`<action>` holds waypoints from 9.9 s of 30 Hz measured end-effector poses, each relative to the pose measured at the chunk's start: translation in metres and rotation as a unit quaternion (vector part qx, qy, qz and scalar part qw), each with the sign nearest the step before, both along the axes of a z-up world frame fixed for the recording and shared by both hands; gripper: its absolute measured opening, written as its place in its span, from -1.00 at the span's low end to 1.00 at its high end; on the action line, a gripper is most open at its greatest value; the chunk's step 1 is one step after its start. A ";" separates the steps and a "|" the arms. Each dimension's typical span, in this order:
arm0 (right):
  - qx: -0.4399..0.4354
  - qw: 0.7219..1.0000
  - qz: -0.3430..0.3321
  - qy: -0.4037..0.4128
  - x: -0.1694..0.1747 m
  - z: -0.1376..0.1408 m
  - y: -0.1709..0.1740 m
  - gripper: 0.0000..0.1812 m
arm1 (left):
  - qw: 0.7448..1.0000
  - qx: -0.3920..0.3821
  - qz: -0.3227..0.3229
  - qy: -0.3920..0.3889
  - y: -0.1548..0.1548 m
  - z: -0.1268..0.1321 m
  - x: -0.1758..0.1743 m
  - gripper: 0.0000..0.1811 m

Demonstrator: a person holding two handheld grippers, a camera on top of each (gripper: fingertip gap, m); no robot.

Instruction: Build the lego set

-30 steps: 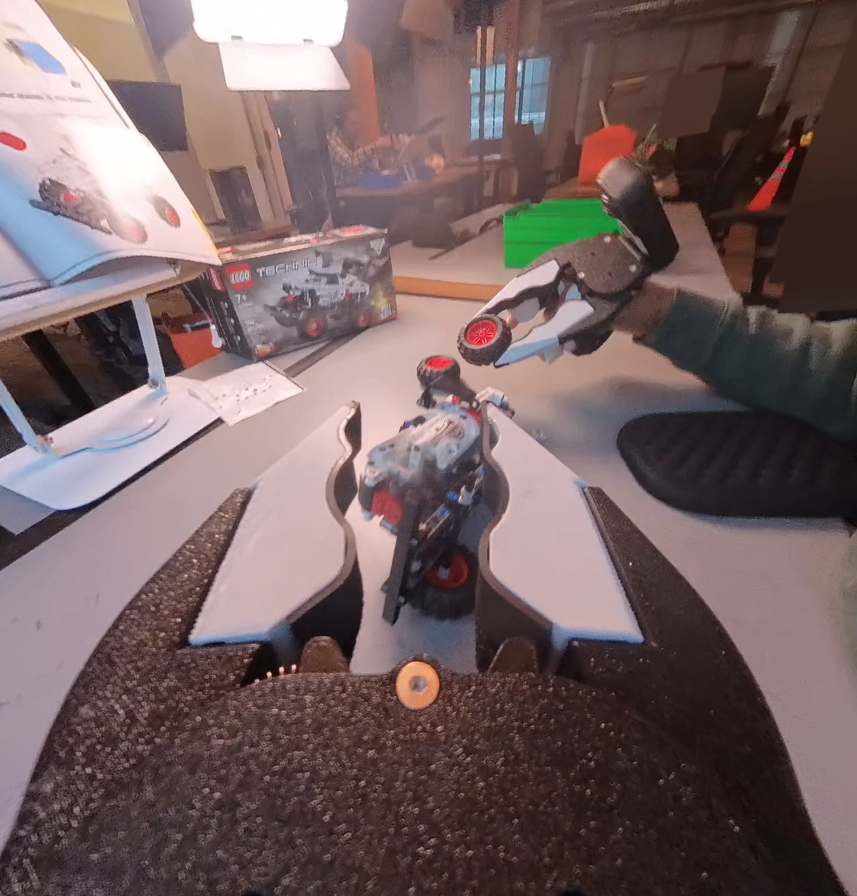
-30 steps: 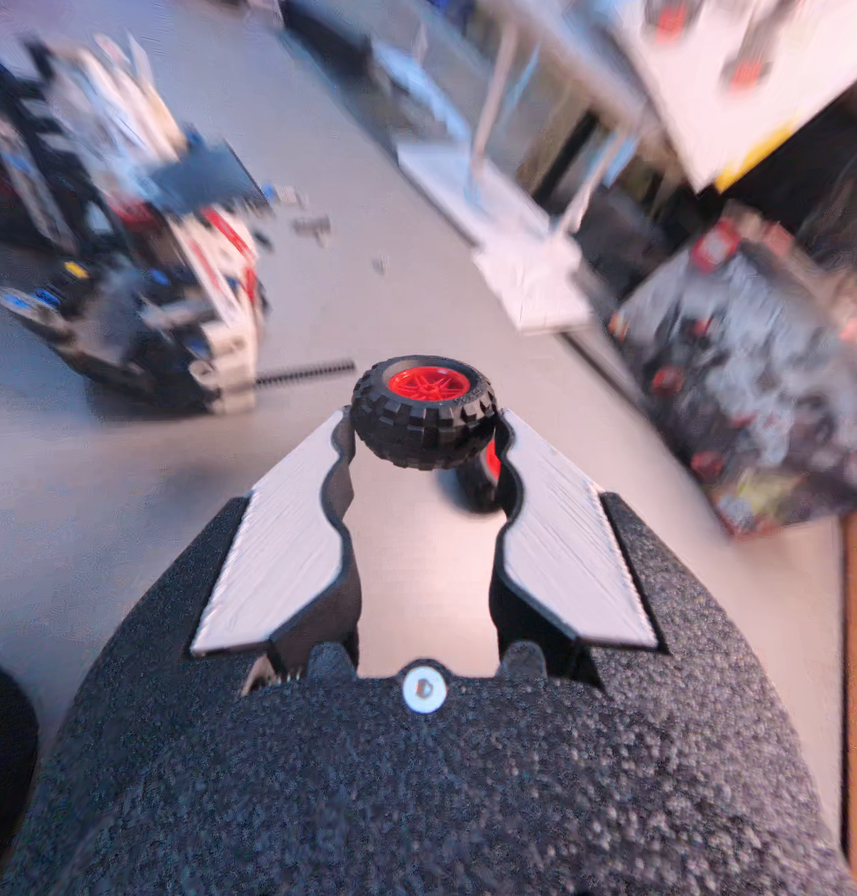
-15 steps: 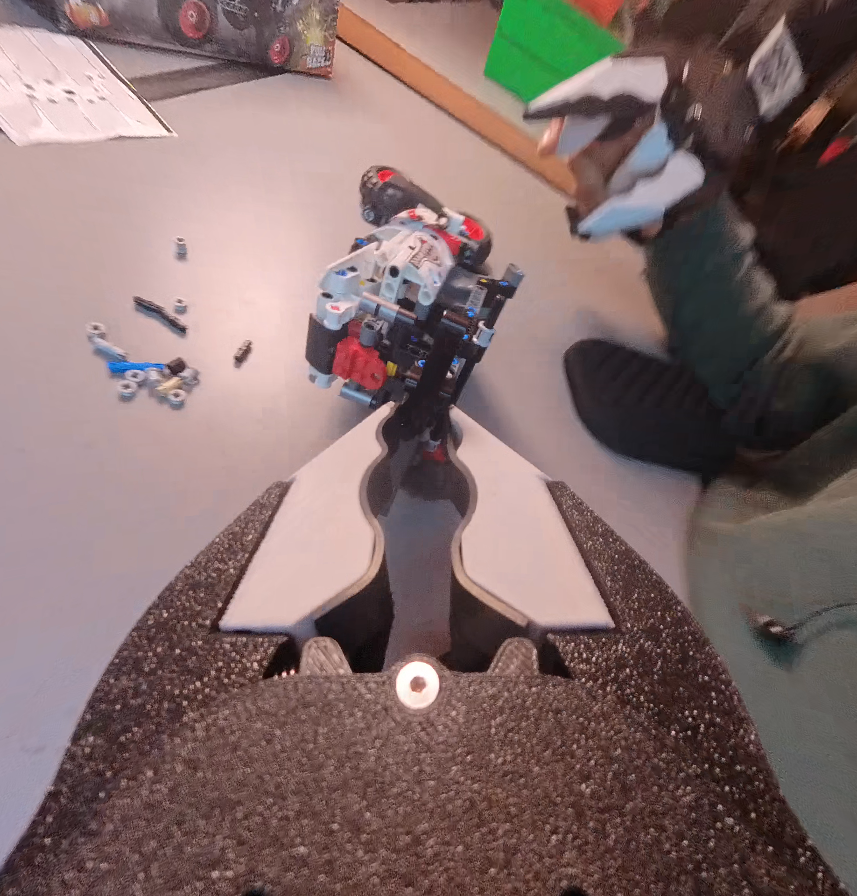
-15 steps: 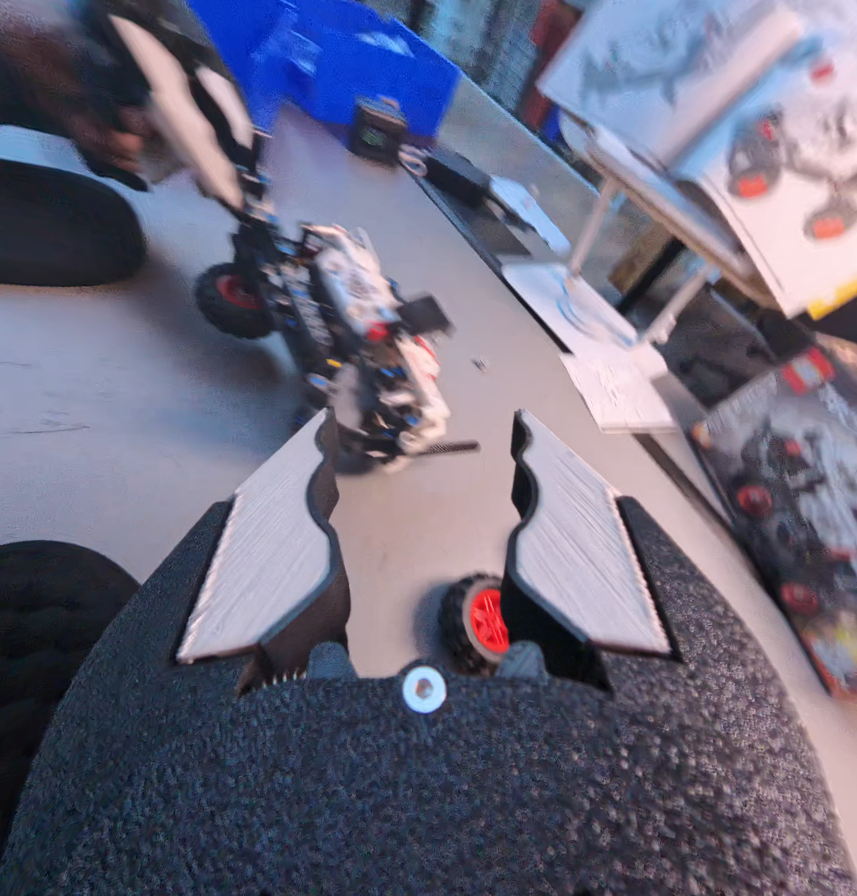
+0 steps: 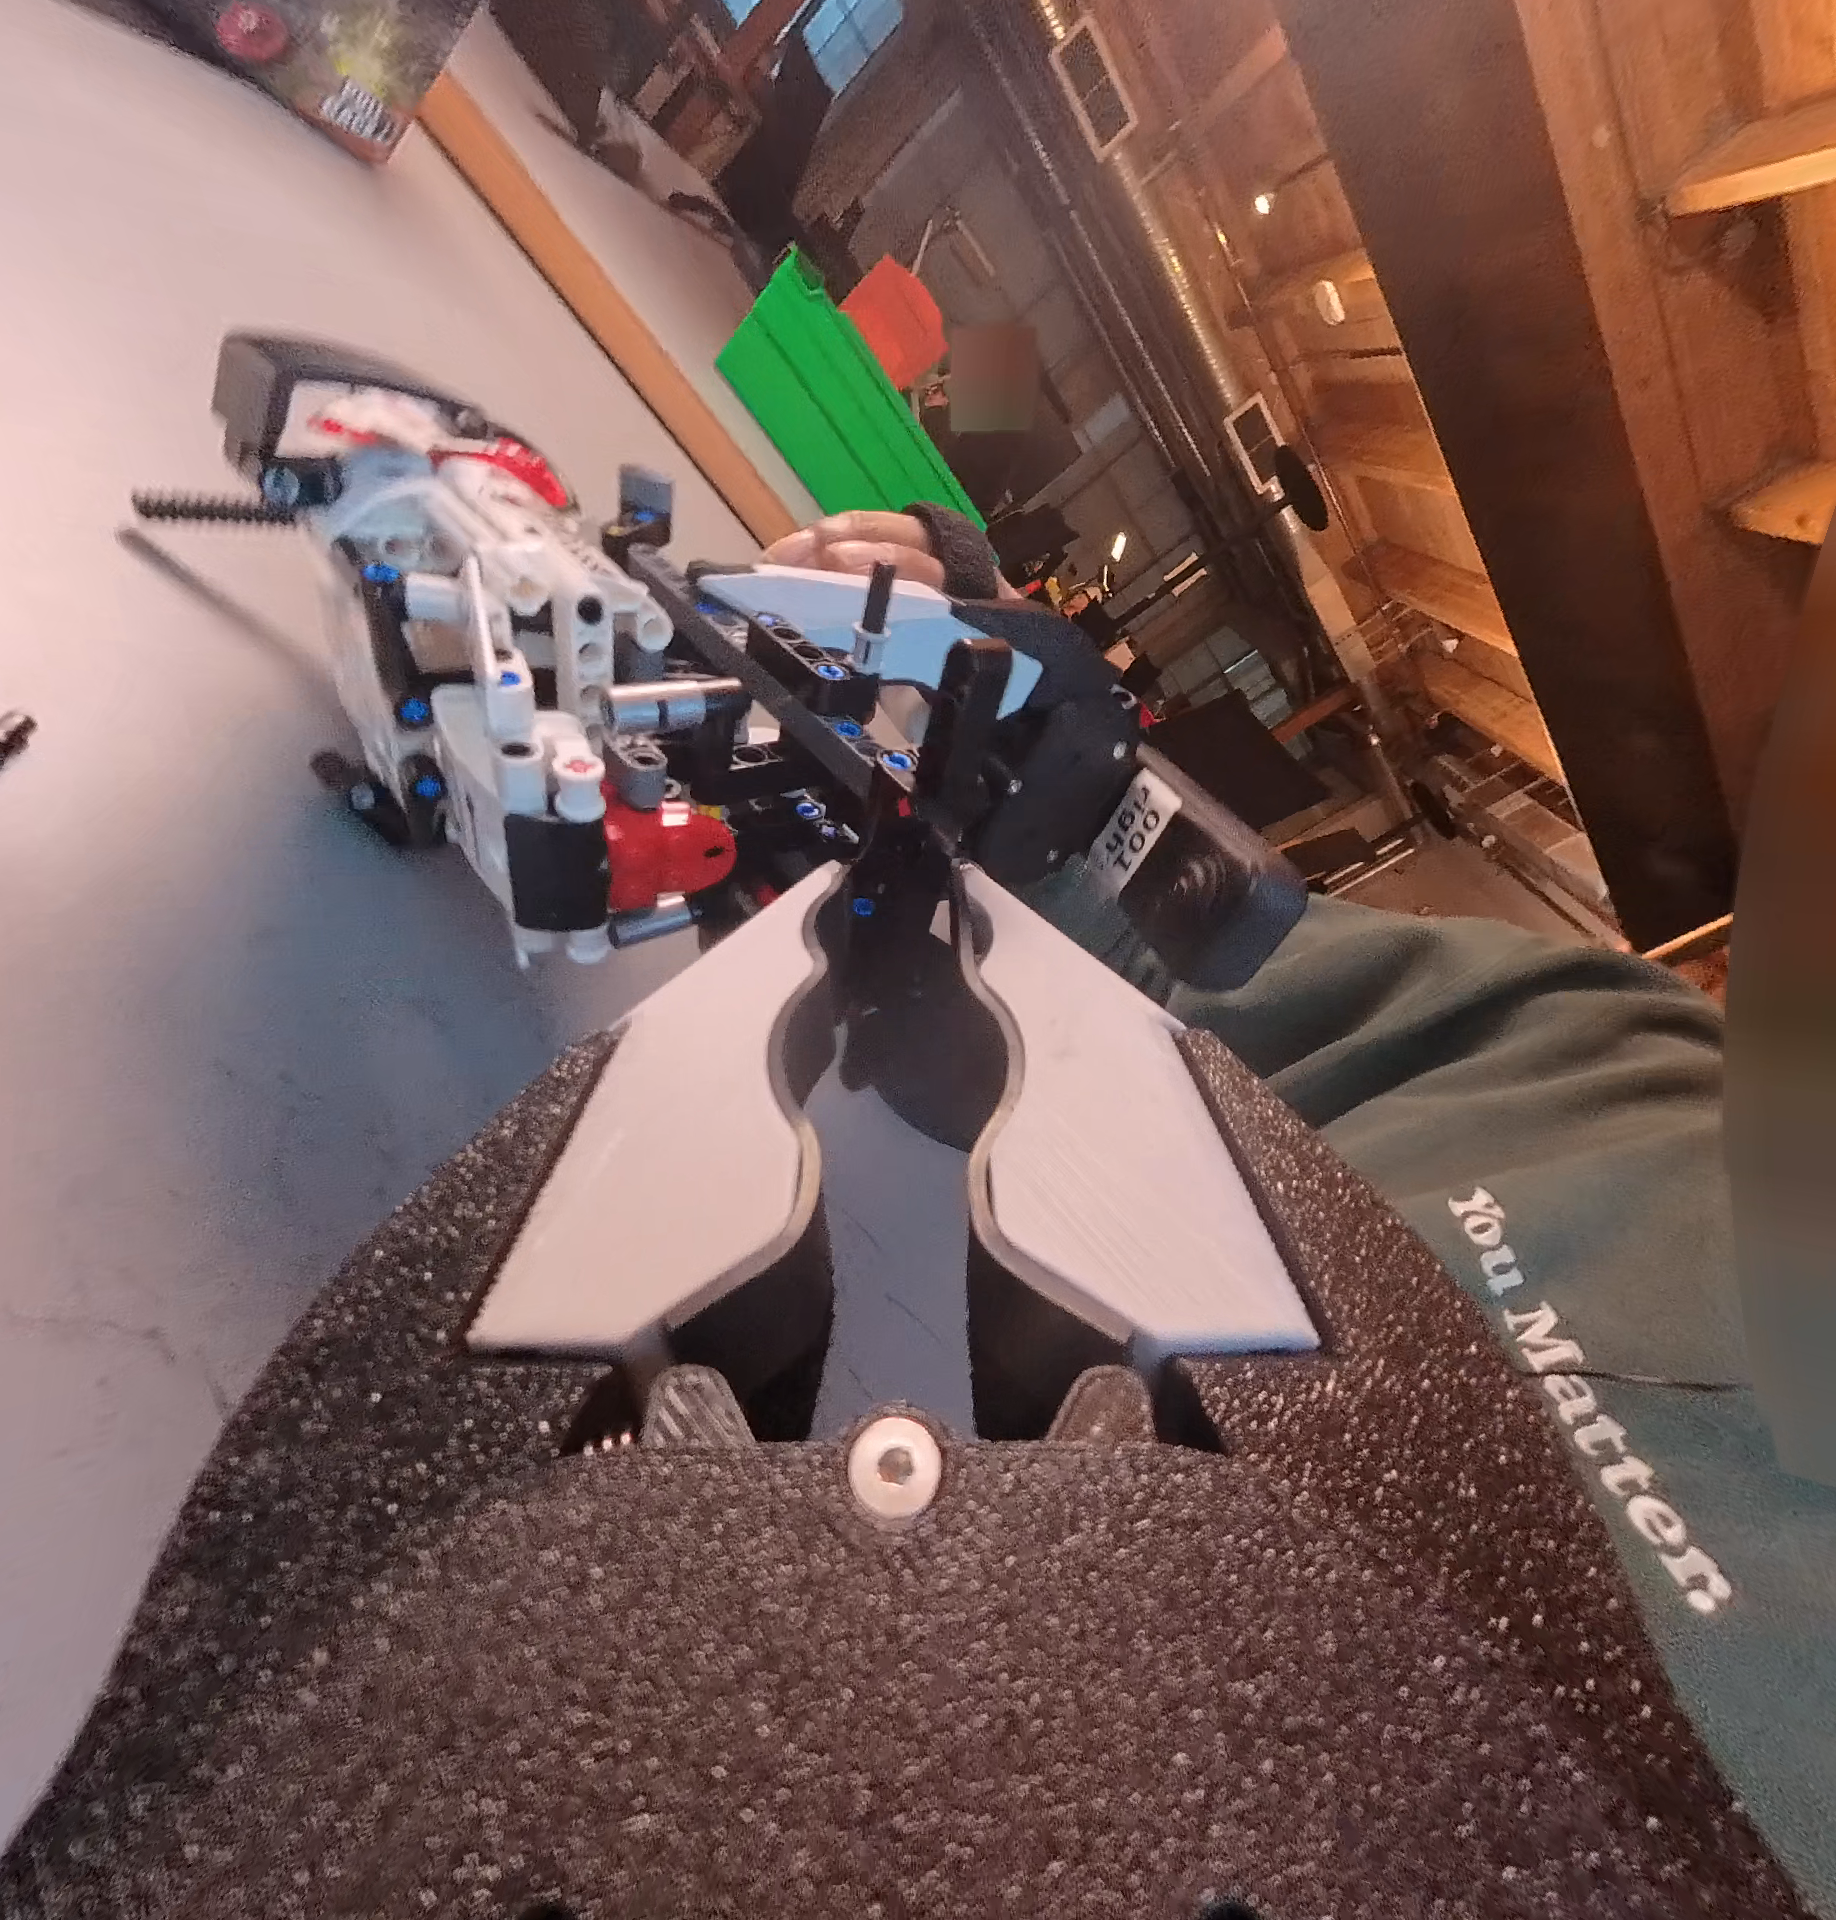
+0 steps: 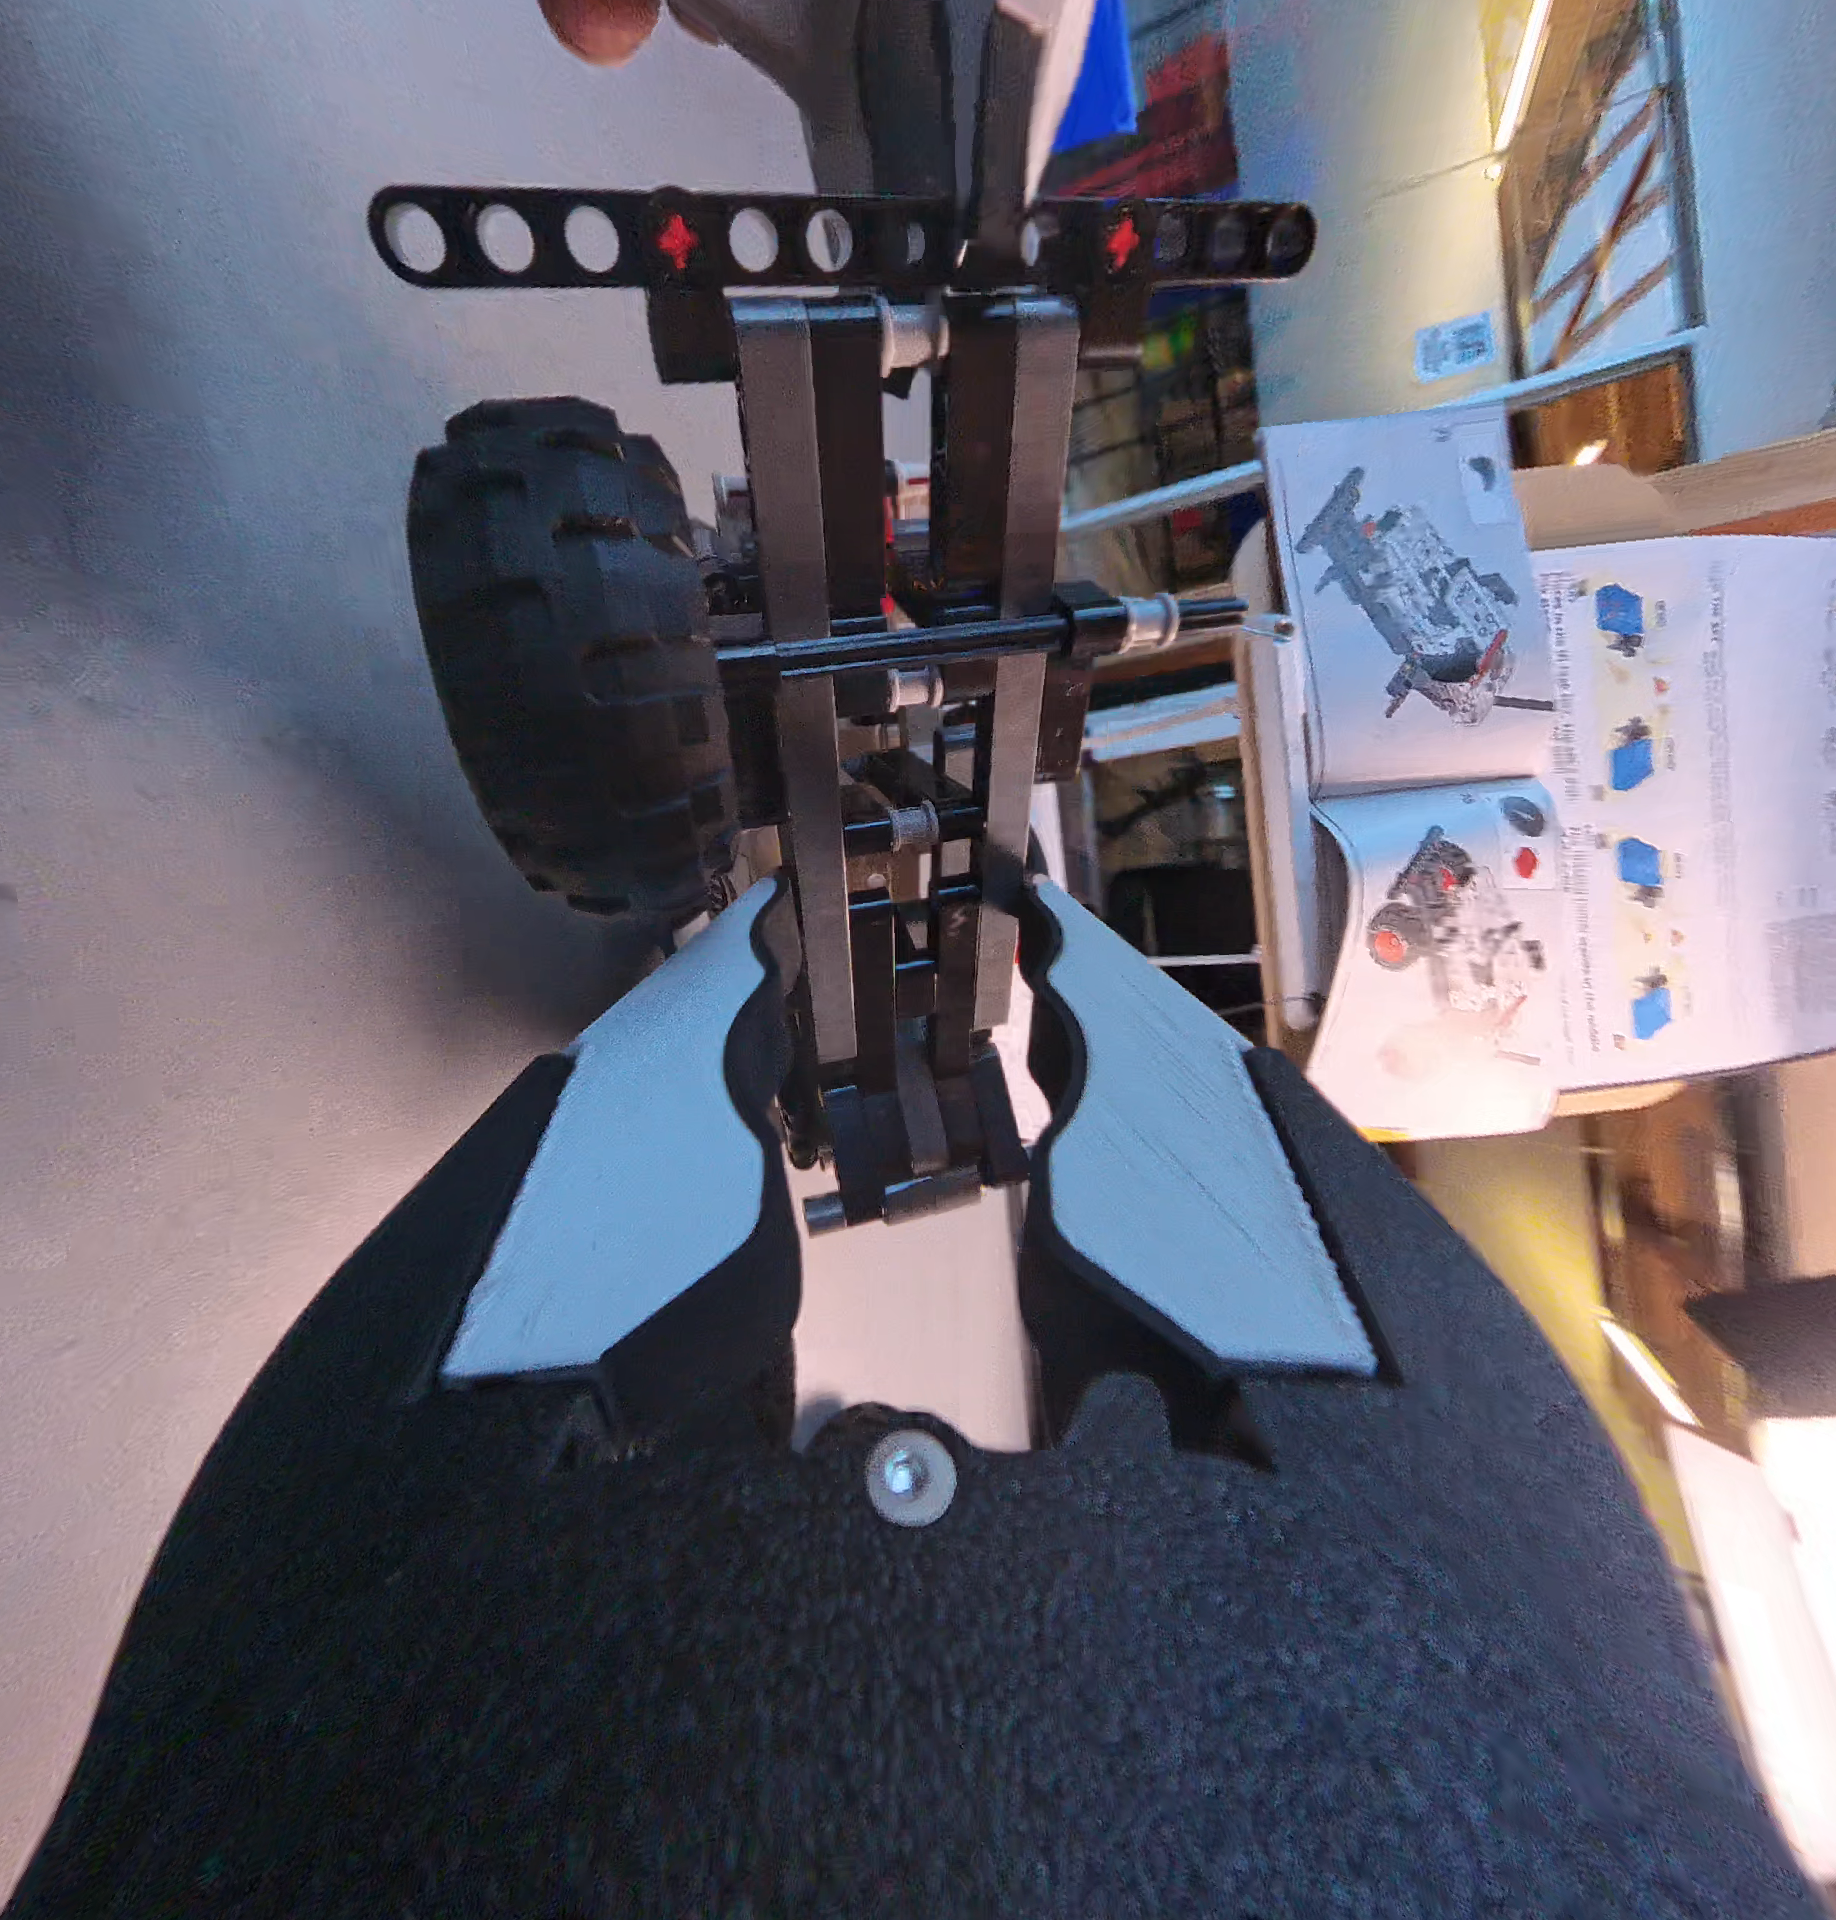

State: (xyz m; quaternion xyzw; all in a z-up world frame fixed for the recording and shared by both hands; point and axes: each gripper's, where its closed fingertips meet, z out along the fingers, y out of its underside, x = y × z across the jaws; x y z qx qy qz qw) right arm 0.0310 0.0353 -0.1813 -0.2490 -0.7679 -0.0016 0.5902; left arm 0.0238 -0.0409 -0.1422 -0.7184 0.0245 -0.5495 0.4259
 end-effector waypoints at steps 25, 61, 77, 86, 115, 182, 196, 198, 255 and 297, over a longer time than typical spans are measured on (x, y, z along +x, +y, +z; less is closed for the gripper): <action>-0.674 0.573 0.169 -0.434 0.049 -0.011 -0.065 -0.53 | 0.902 0.170 -0.028 0.397 -0.021 -0.034 -0.017 -0.43; -0.566 0.767 0.215 -0.211 -0.011 -0.005 -0.082 -0.34 | 0.952 0.118 -0.090 0.267 -0.010 -0.056 0.010 -0.77; -0.549 0.778 0.270 -0.145 -0.002 0.014 -0.093 -0.34 | 0.948 0.175 -0.099 0.246 -0.016 -0.045 0.028 -0.79; -0.495 0.807 0.296 -0.123 0.005 0.019 -0.098 -0.32 | 0.933 0.220 -0.073 0.276 -0.016 -0.039 0.031 -0.84; -0.504 0.827 0.220 -0.116 0.013 0.035 -0.071 -0.24 | 0.933 0.189 -0.042 0.304 -0.007 -0.048 0.032 -0.87; -0.505 0.821 -0.251 -0.089 0.183 -0.087 0.166 -0.28 | 0.981 0.065 0.009 0.181 -0.007 -0.026 -0.006 -0.84; -0.412 0.903 -0.091 -0.087 0.137 0.005 0.022 -0.21 | 0.971 0.024 0.079 0.225 0.011 -0.052 -0.035 -0.84; -0.402 0.907 -0.037 -0.122 0.123 0.008 -0.026 -0.23 | 0.975 0.002 0.090 0.204 0.018 -0.051 -0.039 -0.85; -0.727 0.641 0.097 -0.225 0.081 -0.003 -0.030 -0.70 | 0.948 0.172 0.042 0.266 0.022 -0.030 -0.041 -0.22; -0.332 0.800 -0.178 -0.468 0.015 -0.045 -0.007 -0.03 | 0.894 0.161 0.070 0.413 0.029 -0.072 -0.030 -0.49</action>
